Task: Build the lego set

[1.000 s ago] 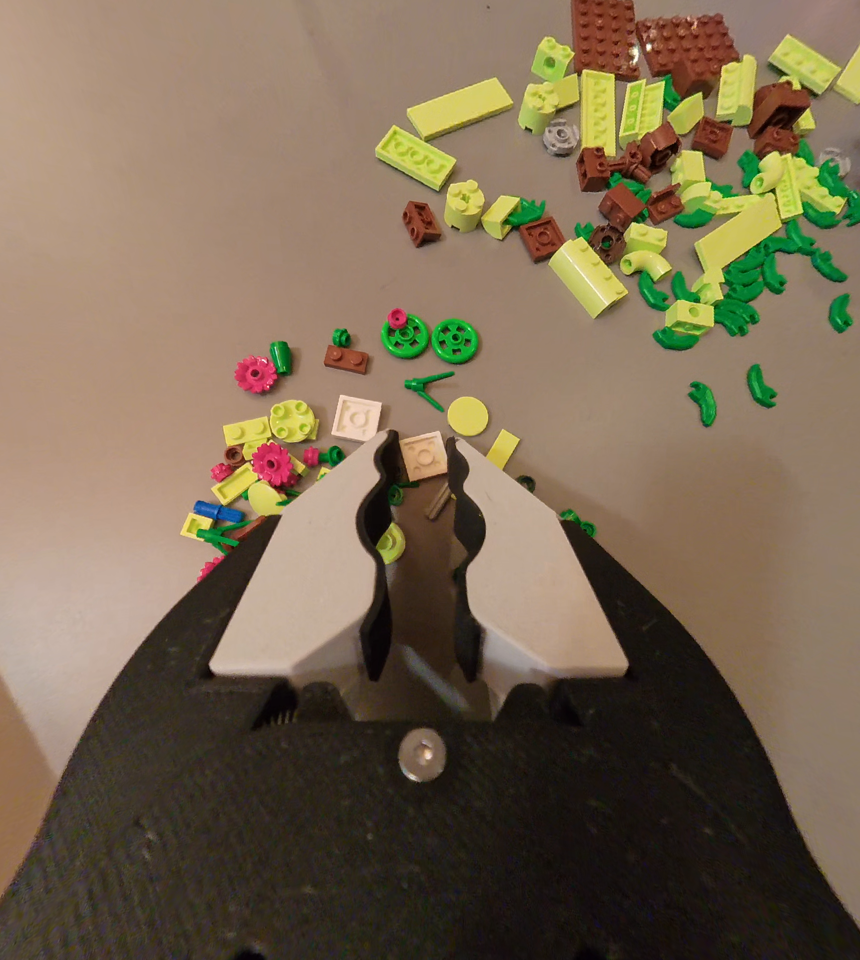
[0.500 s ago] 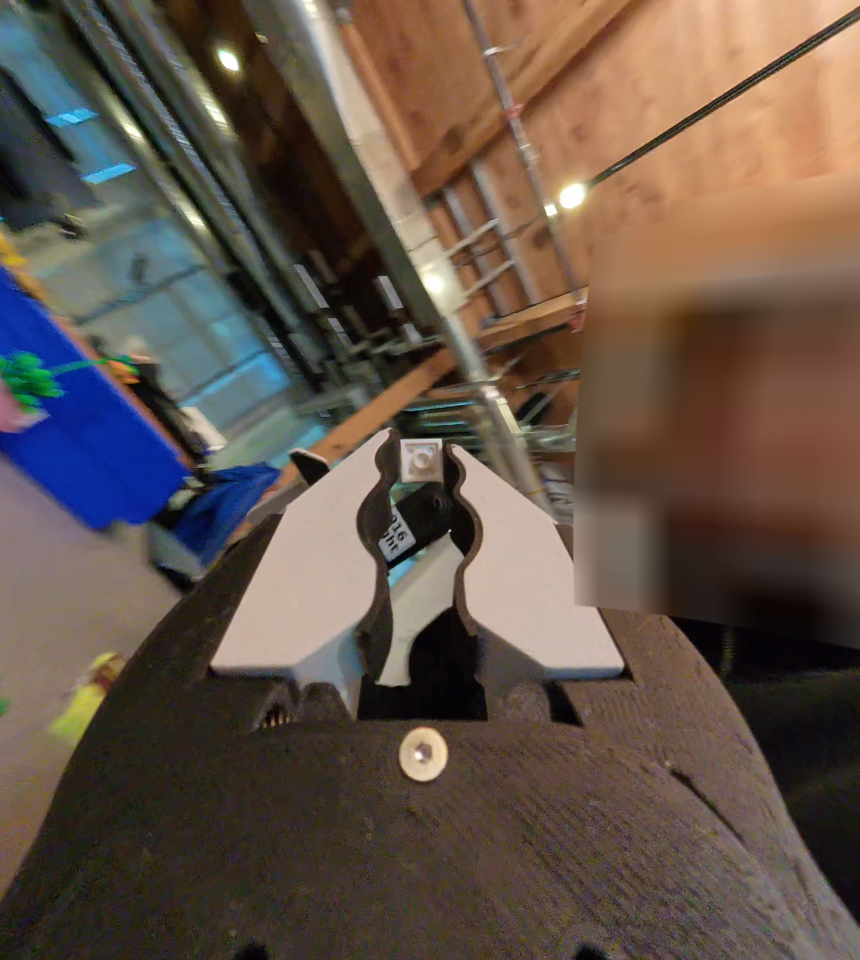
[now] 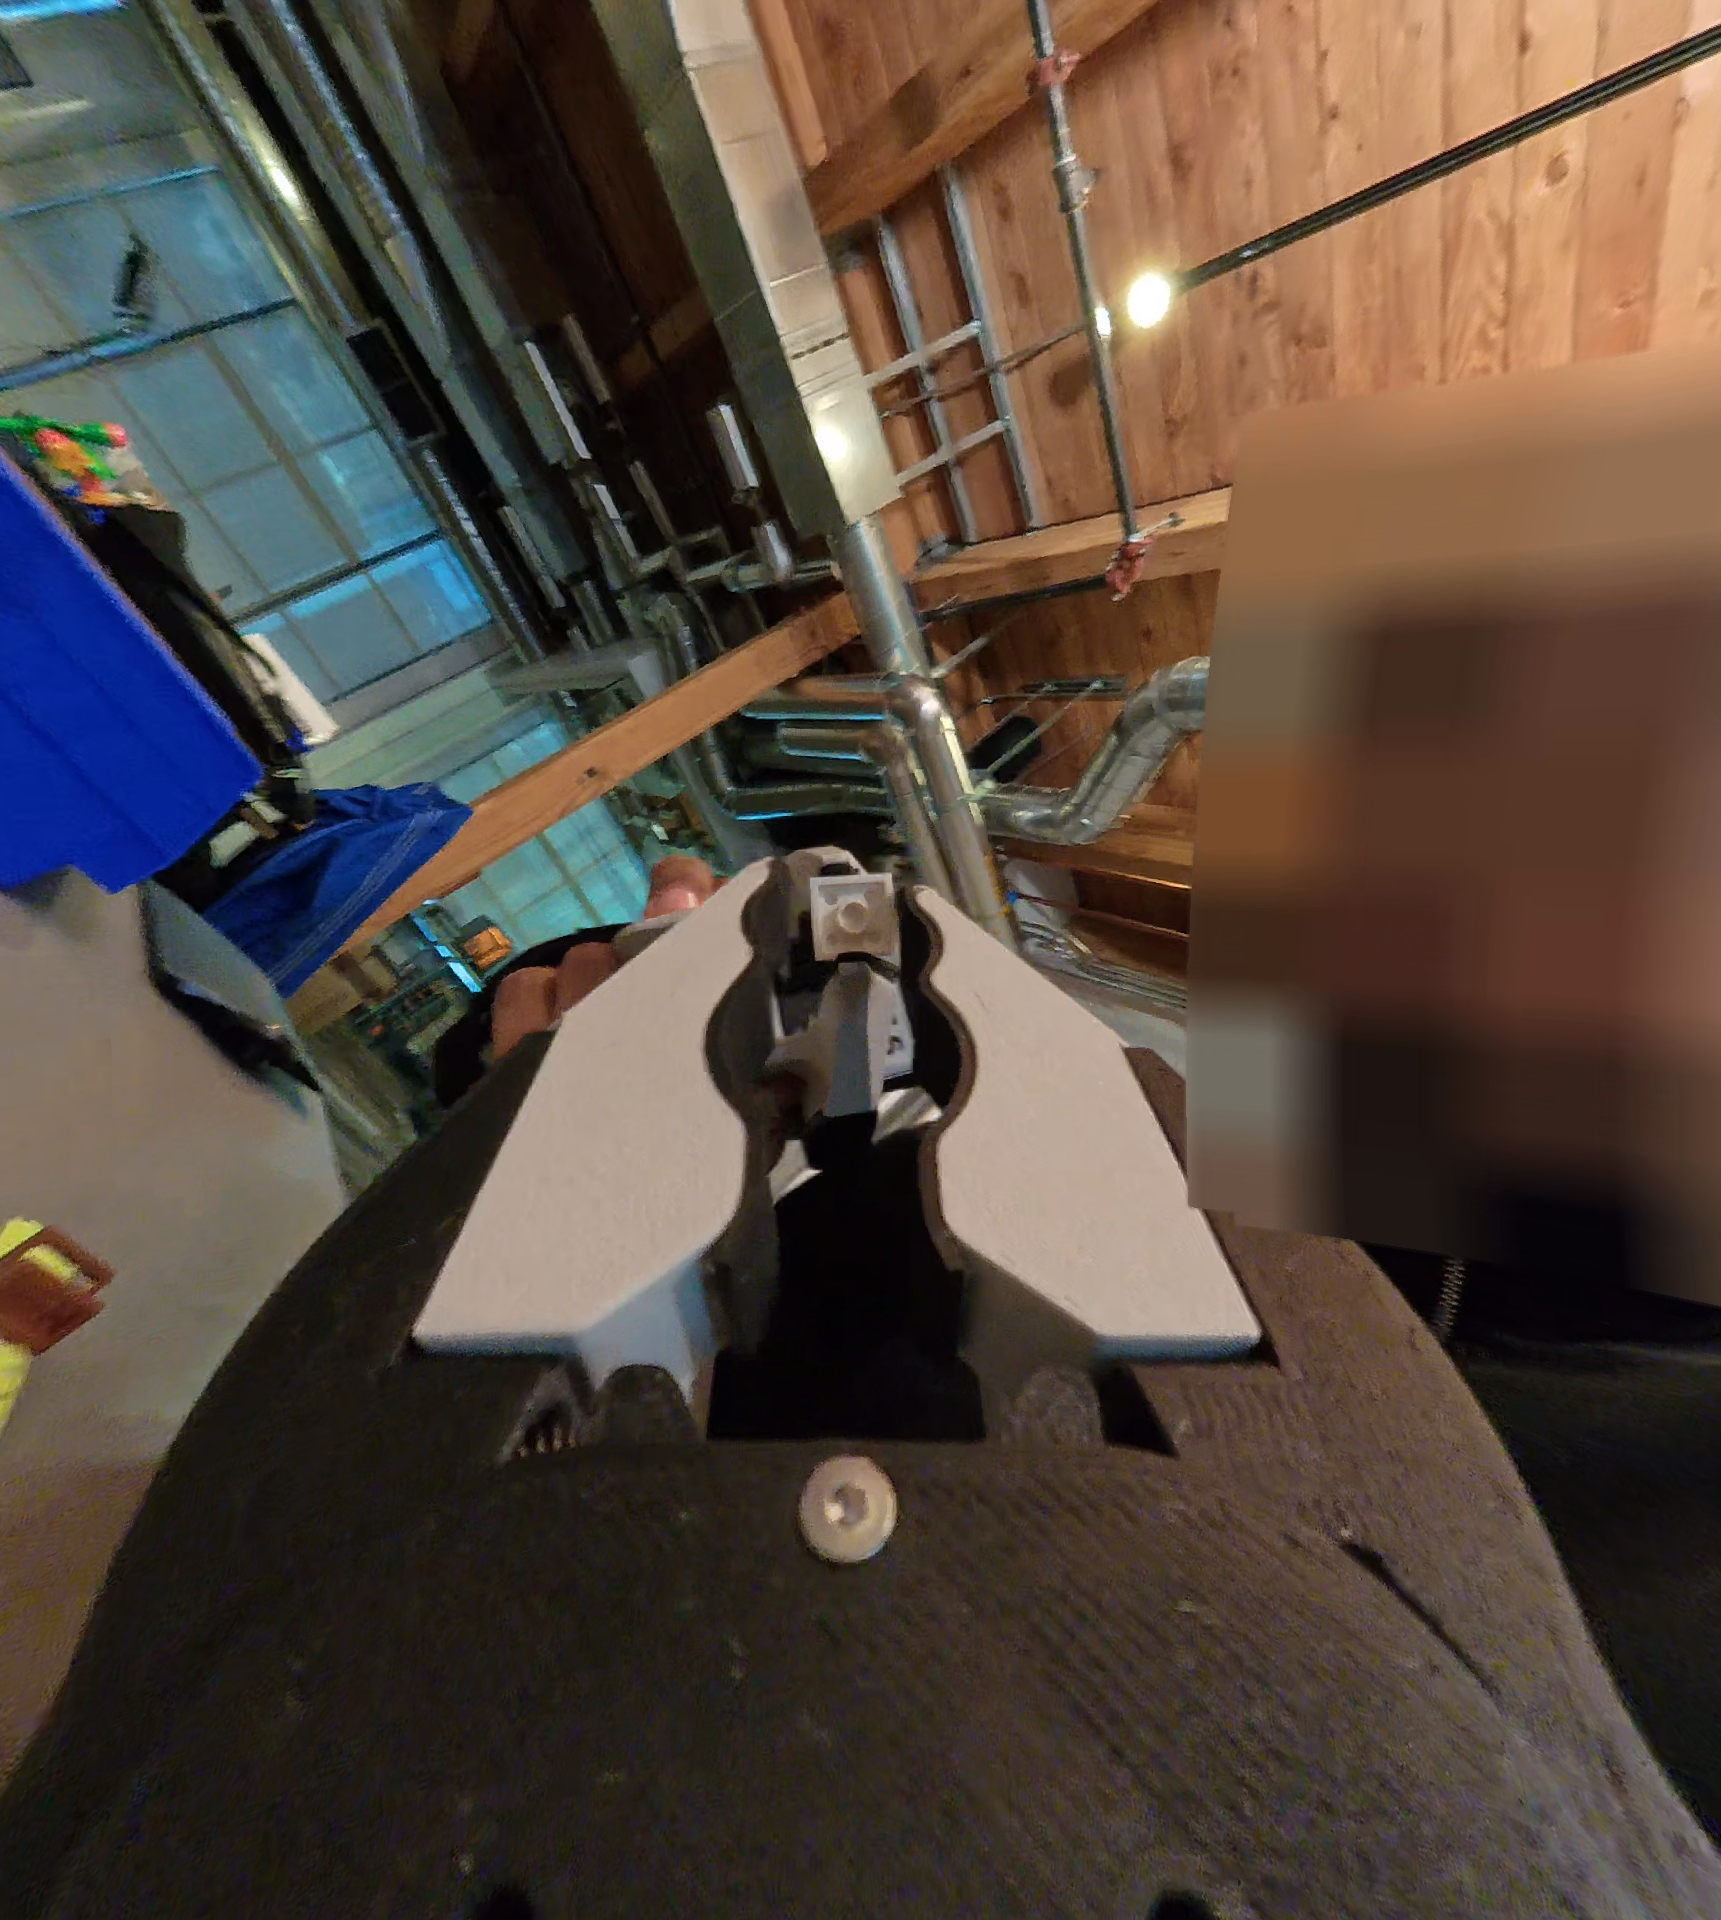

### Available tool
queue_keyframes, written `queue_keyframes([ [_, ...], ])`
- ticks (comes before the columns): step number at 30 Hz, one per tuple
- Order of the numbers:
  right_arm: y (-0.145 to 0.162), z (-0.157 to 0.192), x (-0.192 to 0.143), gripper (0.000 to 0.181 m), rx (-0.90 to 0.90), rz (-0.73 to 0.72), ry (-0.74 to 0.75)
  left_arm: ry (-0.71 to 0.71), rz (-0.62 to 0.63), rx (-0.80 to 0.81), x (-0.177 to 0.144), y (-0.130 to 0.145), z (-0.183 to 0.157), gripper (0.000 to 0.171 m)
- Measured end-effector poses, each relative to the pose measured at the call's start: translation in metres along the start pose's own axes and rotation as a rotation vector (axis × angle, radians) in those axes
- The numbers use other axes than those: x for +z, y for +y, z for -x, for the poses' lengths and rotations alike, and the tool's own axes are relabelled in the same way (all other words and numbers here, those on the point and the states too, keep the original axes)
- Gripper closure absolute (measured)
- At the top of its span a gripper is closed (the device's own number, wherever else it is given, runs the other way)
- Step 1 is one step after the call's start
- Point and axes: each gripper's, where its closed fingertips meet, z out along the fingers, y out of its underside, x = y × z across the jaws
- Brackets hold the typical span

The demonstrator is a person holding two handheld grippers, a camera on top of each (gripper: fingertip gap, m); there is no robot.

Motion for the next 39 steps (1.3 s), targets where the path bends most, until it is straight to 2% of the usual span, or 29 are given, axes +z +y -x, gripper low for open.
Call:
queue_keyframes([
  [1,0.003,-0.002,-0.004,0.167,0.002,0.015,0.003,-0.041,-0.007,0.015,-0.002,-0.002,0.005,0.143],
  [3,0.017,-0.008,-0.014,0.168,0.0,0.094,-0.008,-0.094,-0.031,0.044,-0.008,-0.009,0.01,0.128],
  [5,0.052,-0.002,-0.029,0.167,0.011,0.261,-0.126,-0.099,-0.064,0.073,-0.013,-0.016,0.006,0.119],
  [7,0.101,0.006,-0.054,0.168,0.064,0.486,-0.289,-0.104,-0.066,0.095,-0.016,-0.019,0.004,0.119],
  [10,0.161,0.001,-0.091,0.167,0.106,0.732,-0.426,-0.095,-0.053,0.087,-0.016,-0.017,0.005,0.122],
  [13,0.197,-0.006,-0.113,0.167,0.114,0.88,-0.51,-0.058,-0.055,0.059,-0.014,-0.016,0.002,0.123],
  [15,0.211,-0.007,-0.12,0.167,0.088,0.942,-0.558,-0.029,-0.056,0.049,-0.012,-0.016,-0.001,0.123],
  [19,0.215,-0.003,-0.118,0.163,0.049,0.952,-0.604,0.036,-0.039,0.065,-0.008,-0.013,-0.013,0.123],
  [24,0.213,-0.015,-0.12,0.151,0.06,0.949,-0.522,0.037,-0.046,0.08,-0.014,-0.017,-0.013,0.123],
  [31,0.183,-0.02,-0.115,0.151,0.305,0.719,-0.339,-0.032,-0.036,0.13,-0.022,-0.021,-0.005,0.123],
  [34,0.196,-0.016,-0.115,0.153,0.358,0.726,-0.247,-0.051,-0.03,0.143,-0.023,-0.021,-0.003,0.123],
  [39,0.216,-0.007,-0.119,0.15,0.461,0.732,-0.195,-0.053,-0.032,0.144,-0.024,-0.022,-0.003,0.123],
])
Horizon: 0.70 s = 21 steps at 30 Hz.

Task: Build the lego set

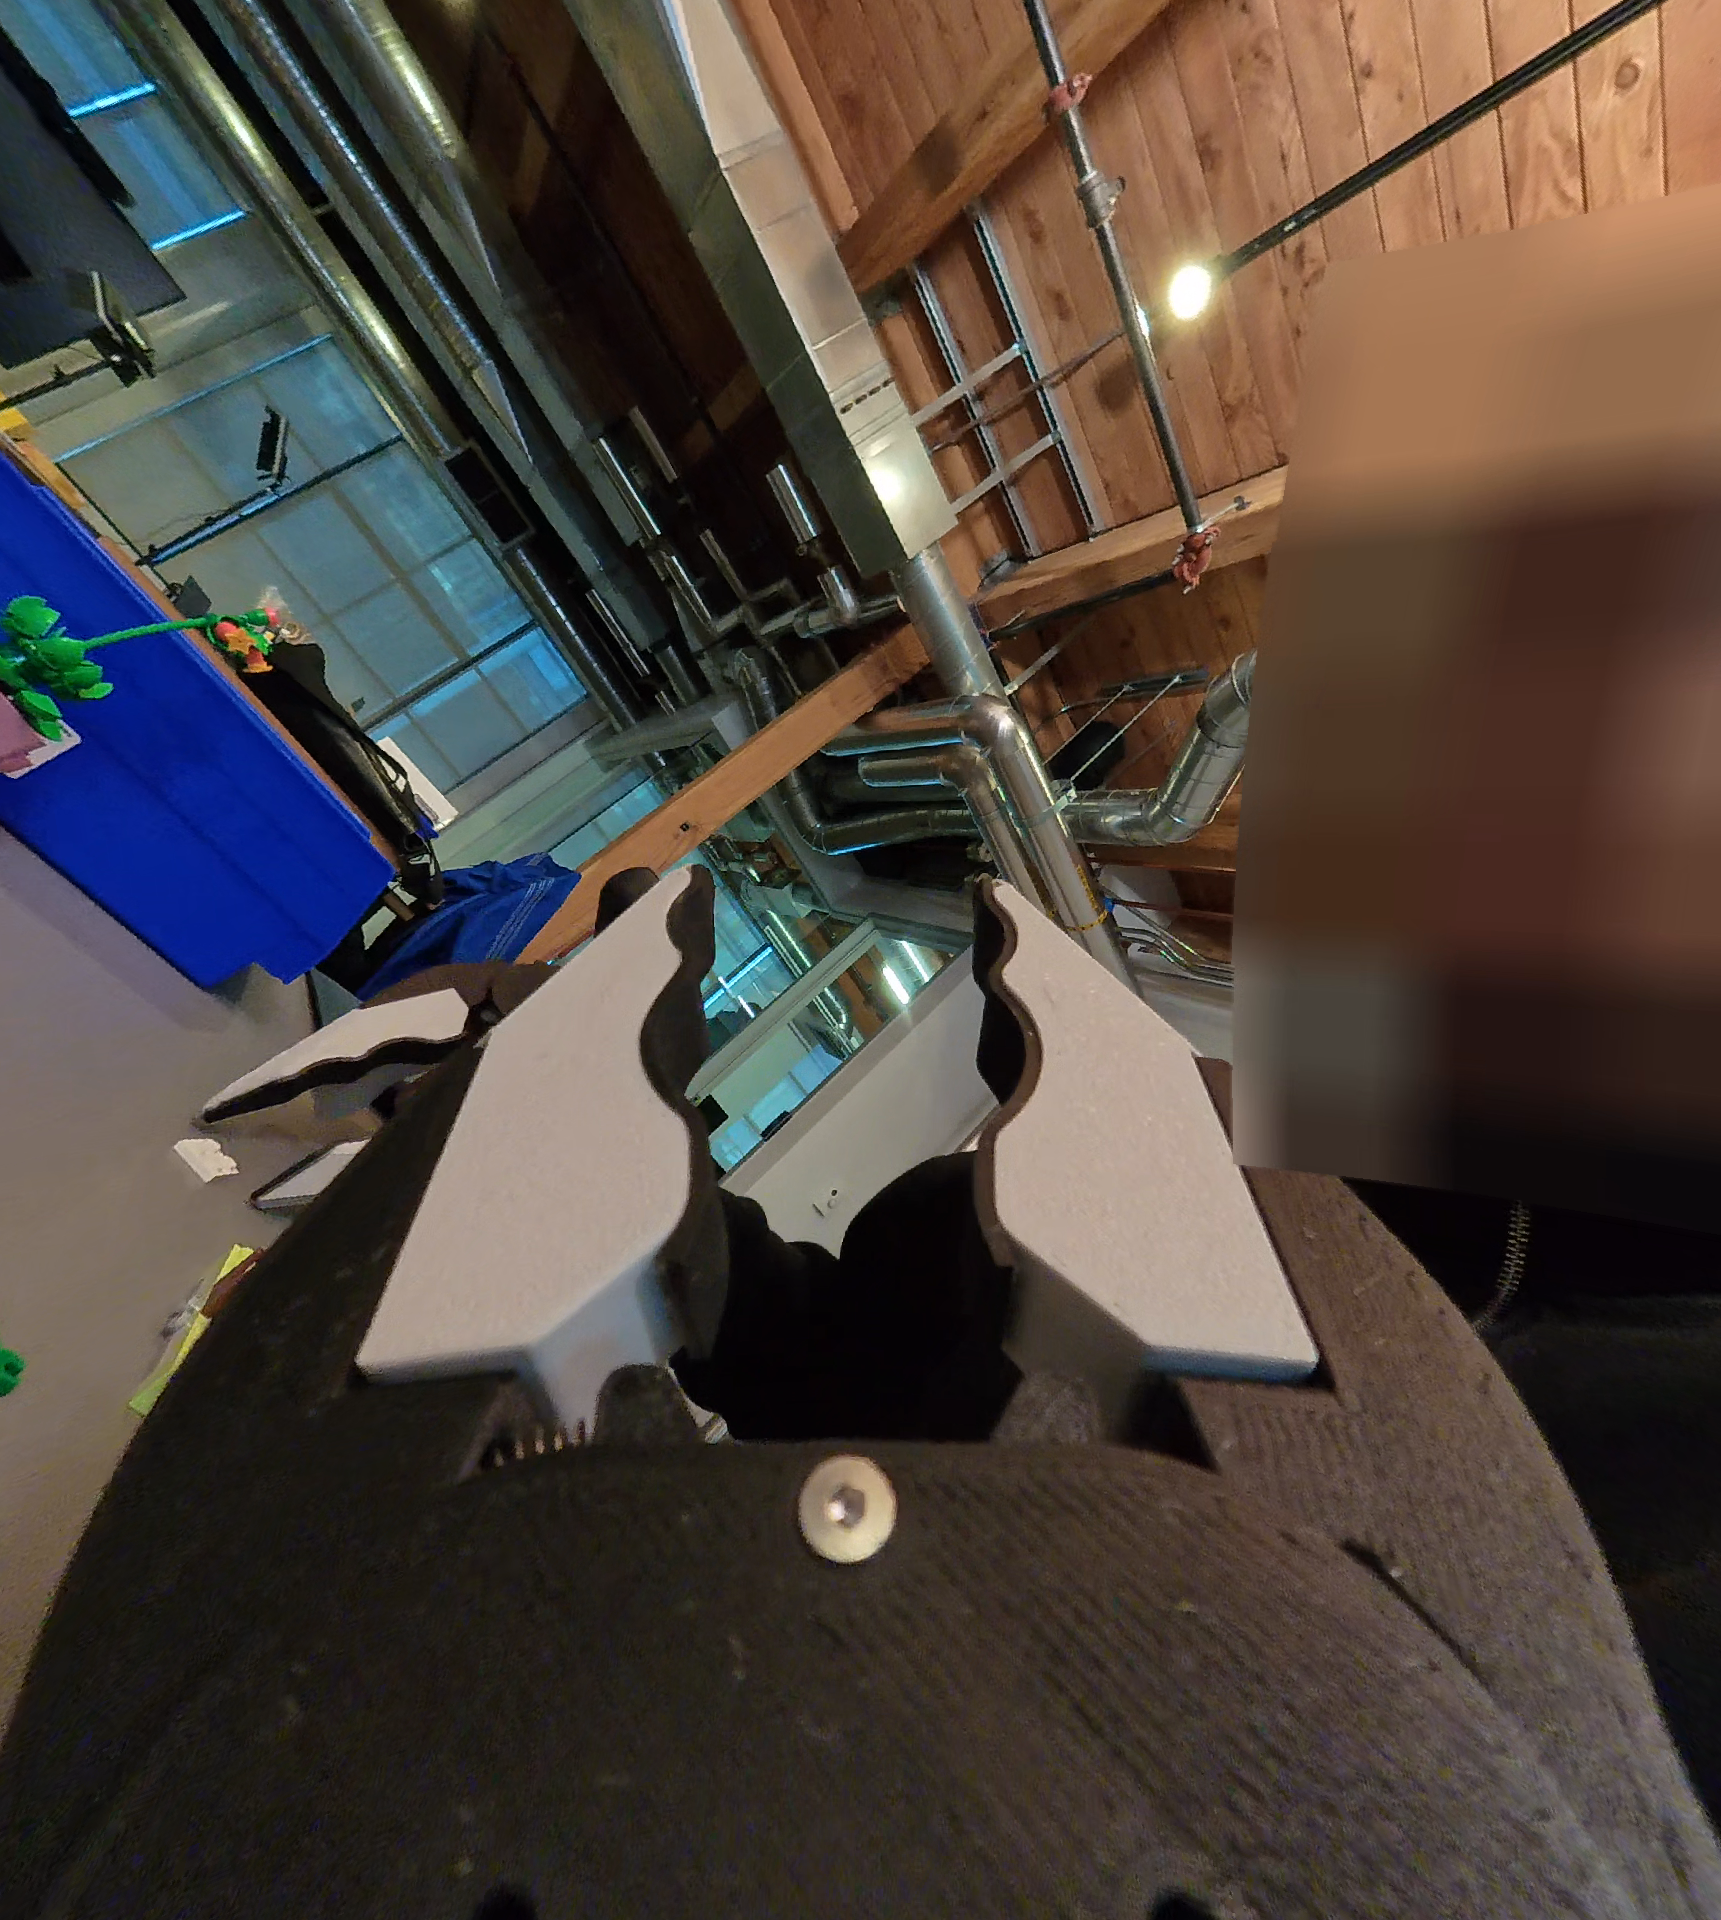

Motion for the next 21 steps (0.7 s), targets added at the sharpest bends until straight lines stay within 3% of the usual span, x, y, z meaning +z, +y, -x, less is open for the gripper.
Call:
queue_keyframes([
  [10,0.001,-0.02,0.0,0.149,0.029,-0.013,0.104,0.011,0.046,-0.014,0.002,0.005,-0.003,0.13],
  [15,-0.012,-0.023,-0.011,0.147,-0.015,-0.06,0.203,-0.137,0.066,0.082,0.0,0.005,0.013,0.129],
  [21,-0.053,-0.011,-0.025,0.146,-0.028,-0.201,0.255,-0.371,0.079,0.318,-0.013,-0.007,0.029,0.13],
])
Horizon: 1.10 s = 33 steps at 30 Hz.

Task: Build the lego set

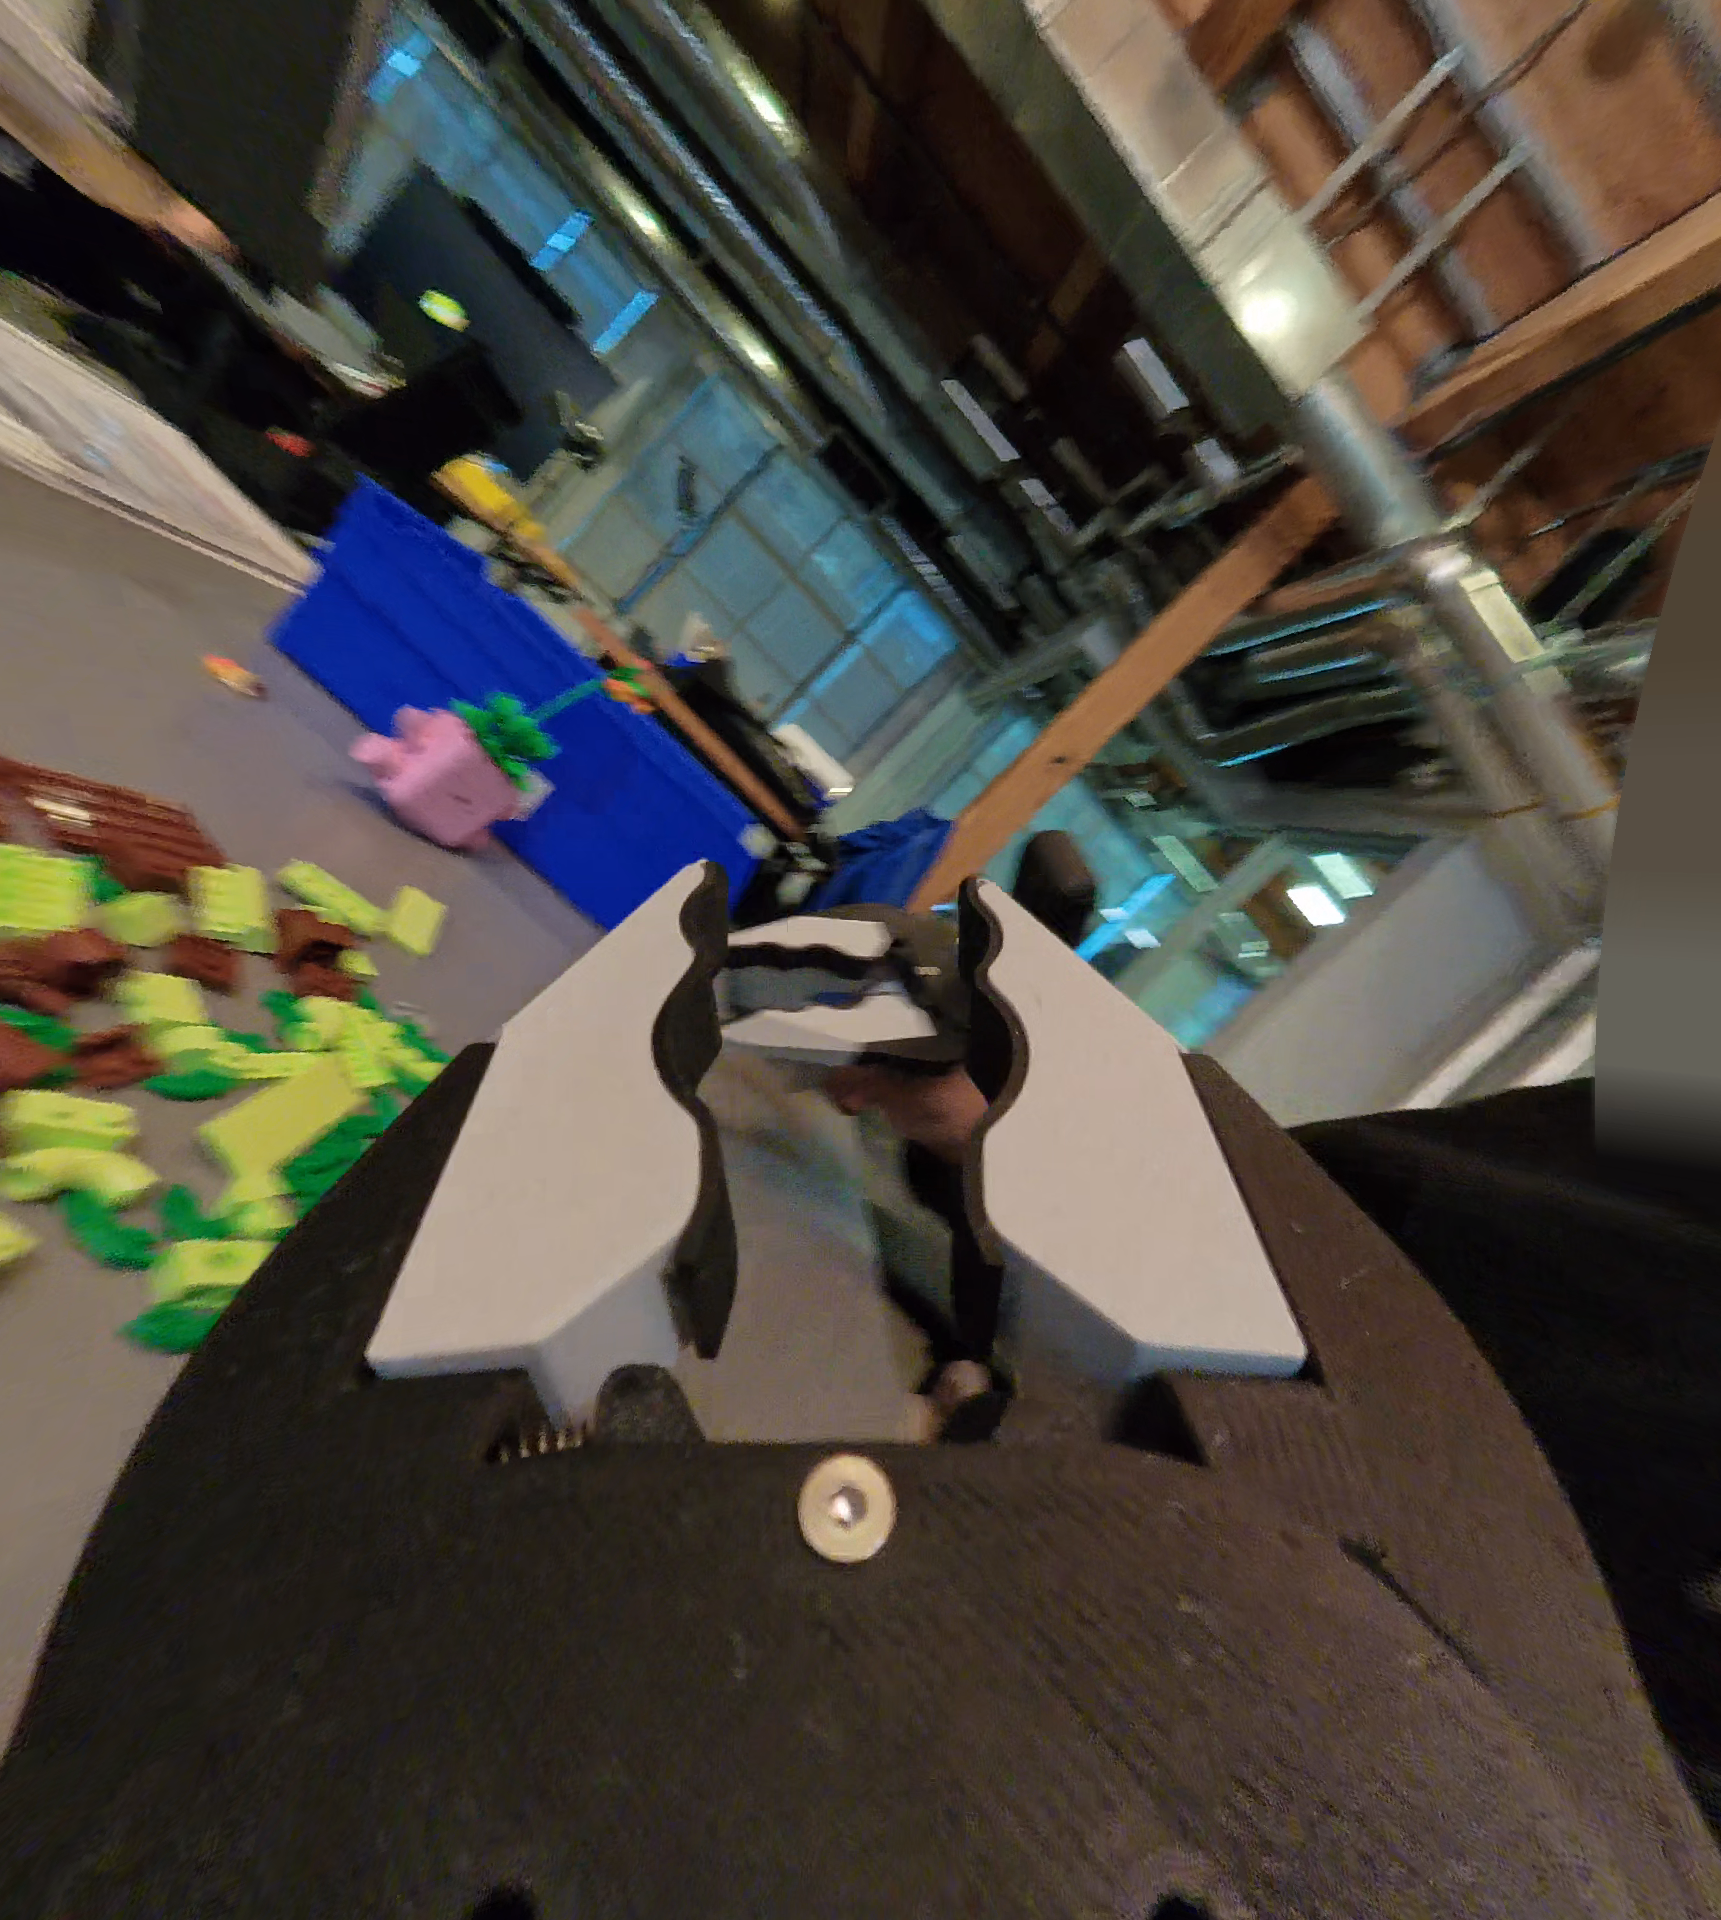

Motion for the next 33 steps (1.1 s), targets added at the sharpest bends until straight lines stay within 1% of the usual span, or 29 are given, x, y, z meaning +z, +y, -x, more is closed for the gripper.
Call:
queue_keyframes([
  [2,-0.015,0.006,0.0,0.147,0.0,-0.044,0.017,-0.146,-0.002,0.137,-0.013,-0.009,0.013,0.13],
  [3,-0.022,0.007,0.001,0.151,0.002,-0.06,0.037,-0.223,-0.007,0.205,-0.022,-0.016,0.019,0.13],
  [4,-0.027,0.007,0.003,0.158,0.006,-0.067,0.061,-0.299,-0.014,0.269,-0.031,-0.023,0.025,0.134],
  [5,-0.032,0.006,0.006,0.165,0.018,-0.069,0.081,-0.37,-0.016,0.324,-0.04,-0.028,0.031,0.15],
  [6,-0.037,0.007,0.01,0.168,0.037,-0.072,0.074,-0.441,-0.01,0.369,-0.049,-0.033,0.037,0.171],
  [8,-0.053,0.015,0.016,0.17,0.079,-0.091,0.0,-0.577,0.015,0.436,-0.064,-0.038,0.05,0.171],
  [10,-0.072,0.018,0.019,0.175,0.104,-0.123,-0.043,-0.659,0.059,0.491,-0.072,-0.037,0.059,0.171],
  [11,-0.08,0.017,0.021,0.178,0.106,-0.138,-0.042,-0.689,0.07,0.514,-0.075,-0.038,0.062,0.171],
  [13,-0.091,0.016,0.024,0.181,0.108,-0.151,-0.023,-0.727,0.07,0.546,-0.078,-0.039,0.064,0.171],
  [16,-0.098,0.028,0.033,0.181,0.102,-0.148,-0.034,-0.745,0.07,0.57,-0.08,-0.041,0.064,0.171],
  [18,-0.096,0.037,0.038,0.181,0.095,-0.145,-0.036,-0.76,0.066,0.586,-0.082,-0.042,0.064,0.171],
  [21,-0.085,0.043,0.043,0.181,0.077,-0.122,-0.021,-0.733,0.059,0.582,-0.079,-0.04,0.062,0.171],
  [23,-0.078,0.041,0.043,0.181,0.089,-0.116,-0.019,-0.71,0.058,0.578,-0.075,-0.037,0.061,0.171],
  [25,-0.076,0.037,0.042,0.181,0.128,-0.141,-0.032,-0.721,0.061,0.587,-0.074,-0.036,0.063,0.171],
  [26,-0.077,0.035,0.042,0.181,0.15,-0.162,-0.039,-0.751,0.063,0.596,-0.077,-0.037,0.066,0.171],
  [28,-0.078,0.029,0.041,0.181,0.188,-0.2,-0.051,-0.845,0.051,0.628,-0.086,-0.042,0.074,0.165],
  [29,-0.077,0.026,0.042,0.181,0.2,-0.209,-0.052,-0.873,0.046,0.648,-0.089,-0.044,0.075,0.166],
  [33,-0.072,0.013,0.049,0.181,0.183,-0.216,-0.033,-0.906,0.026,0.681,-0.092,-0.047,0.075,0.166],
])
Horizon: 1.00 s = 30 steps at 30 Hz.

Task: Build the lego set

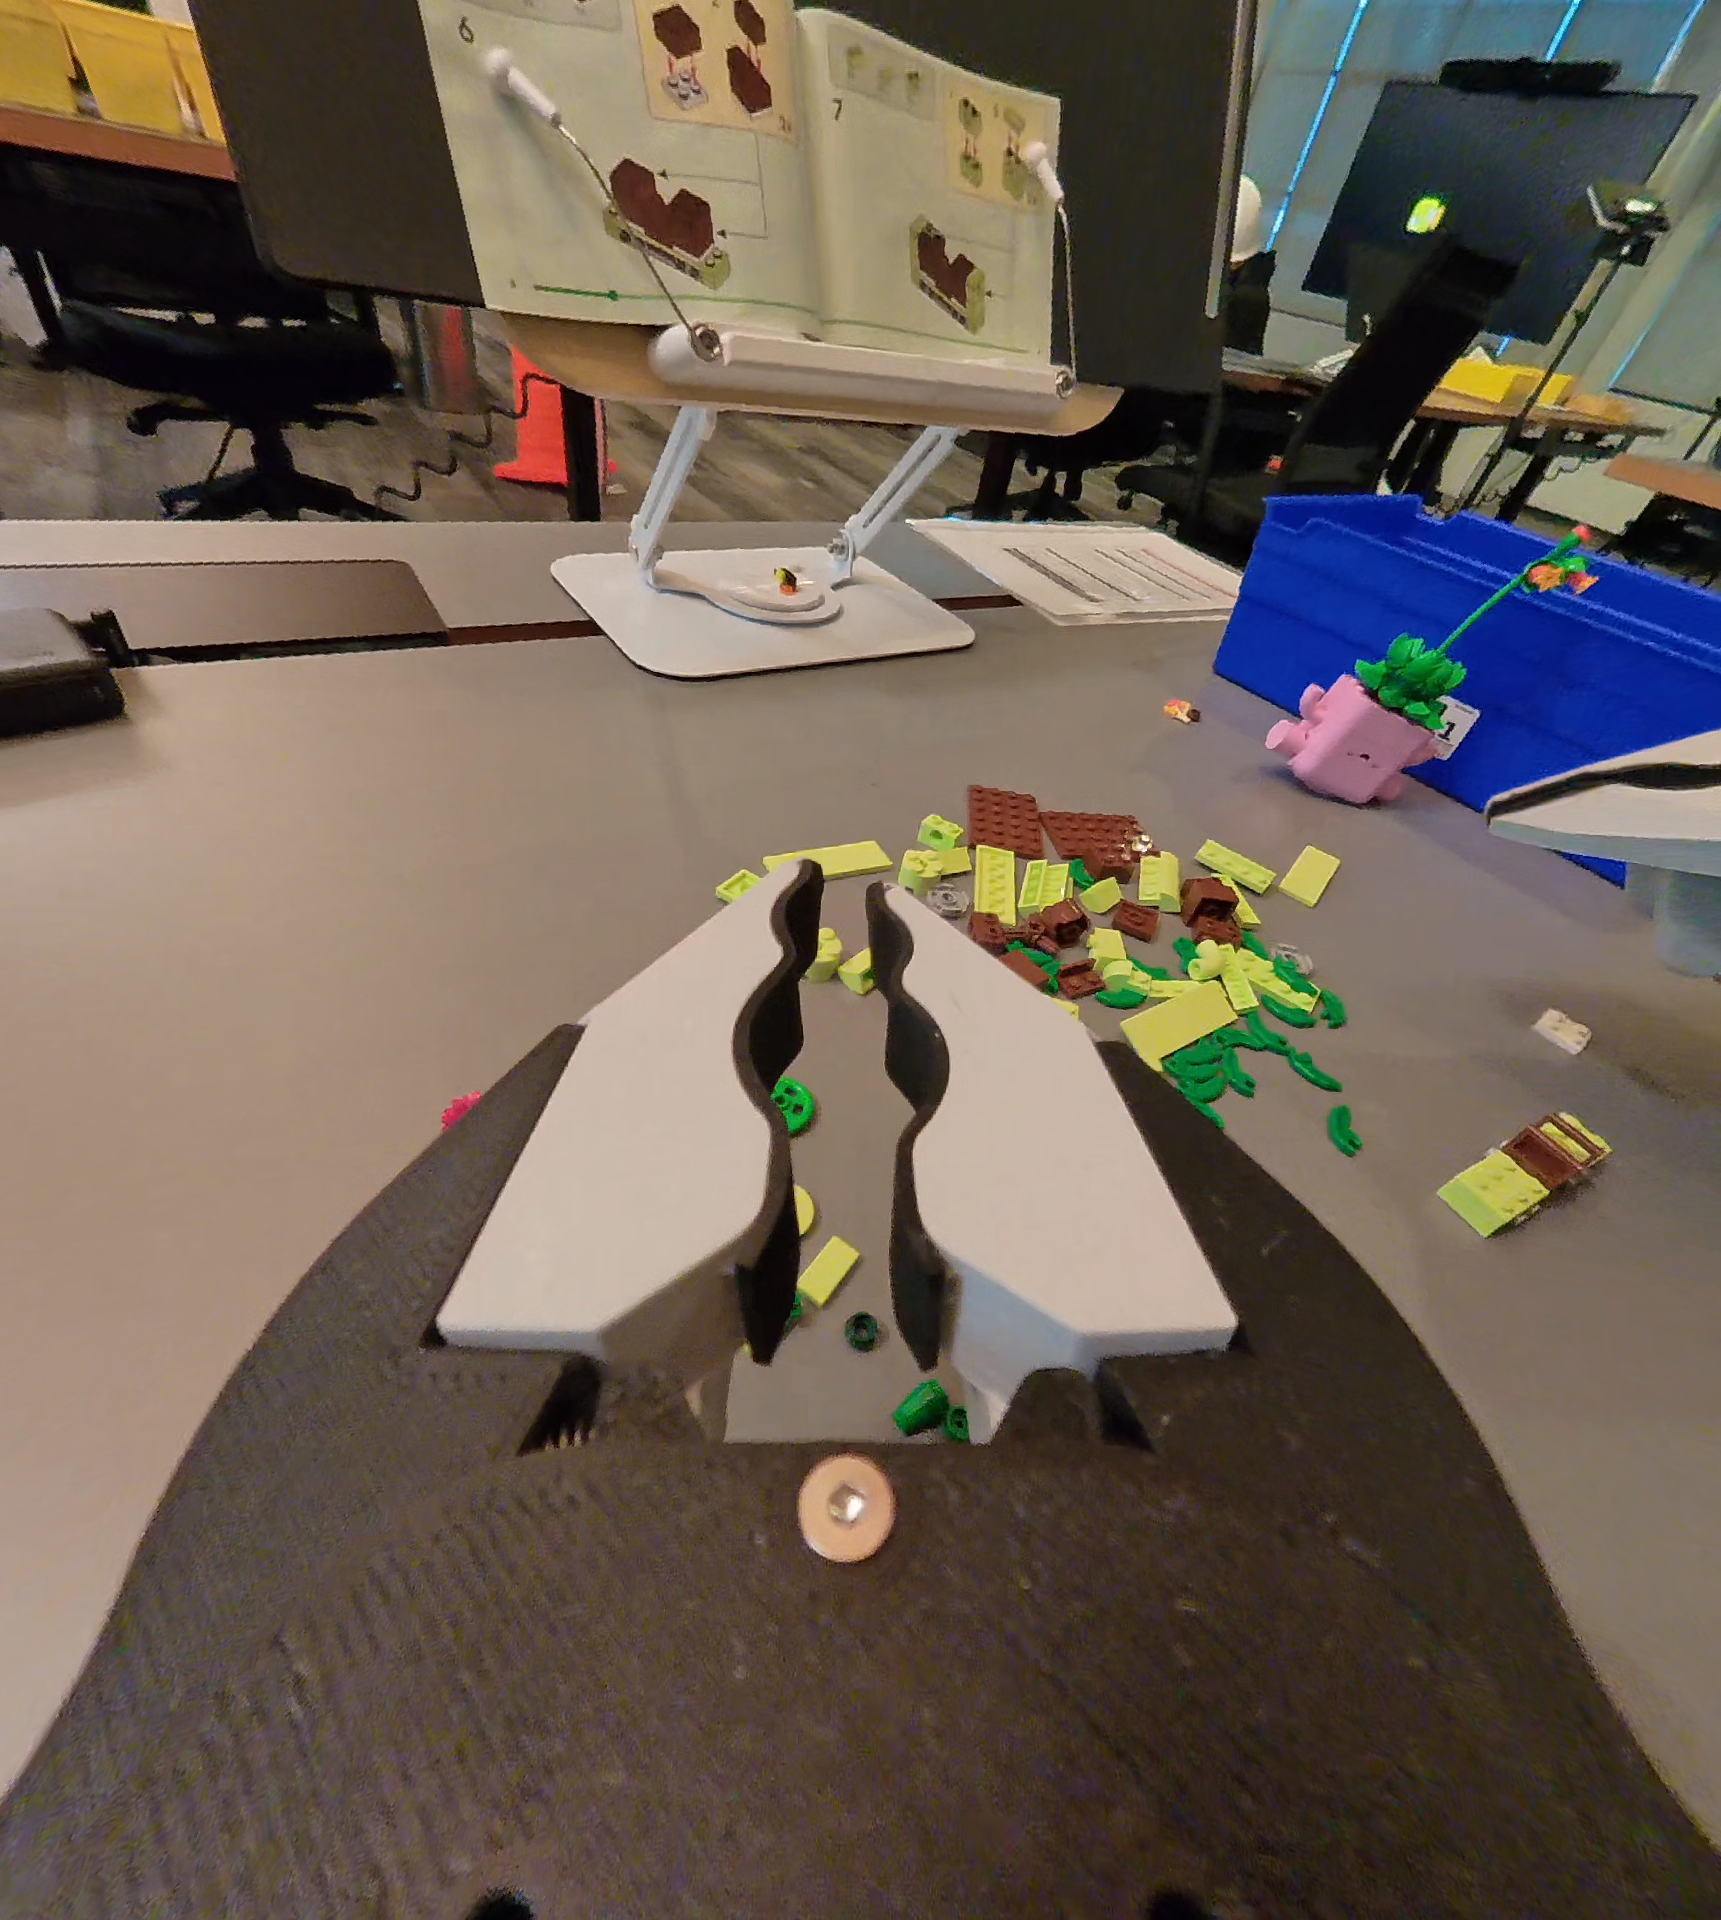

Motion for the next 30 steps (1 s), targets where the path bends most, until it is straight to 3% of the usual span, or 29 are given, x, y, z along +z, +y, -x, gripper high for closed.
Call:
queue_keyframes([
  [5,-0.008,-0.019,0.011,0.181,-0.051,-0.031,0.011,0.016,0.033,0.015,0.004,0.009,-0.004,0.168],
  [12,-0.055,-0.044,0.025,0.178,-0.075,-0.225,-0.065,0.085,0.069,0.081,0.015,0.015,-0.035,0.17],
  [16,-0.042,-0.053,0.027,0.177,-0.078,-0.217,-0.054,0.146,0.049,0.165,0.028,0.011,-0.064,0.171],
  [18,-0.031,-0.053,0.025,0.178,-0.12,-0.201,-0.038,0.106,0.058,0.238,0.041,0.008,-0.066,0.171],
  [22,-0.024,-0.052,0.03,0.181,-0.214,-0.163,0.01,0.003,0.01,0.312,0.075,-0.014,-0.045,0.171],
  [25,-0.02,-0.041,0.035,0.181,-0.23,-0.15,-0.012,-0.063,-0.043,0.255,0.09,-0.036,-0.01,0.171],
  [27,-0.017,-0.038,0.037,0.181,-0.243,-0.144,-0.014,-0.024,-0.059,0.15,0.086,-0.043,0.008,0.171],
  [30,-0.013,-0.037,0.039,0.181,-0.231,-0.153,-0.021,0.054,0.007,0.054,0.065,-0.027,0.029,0.171],
])
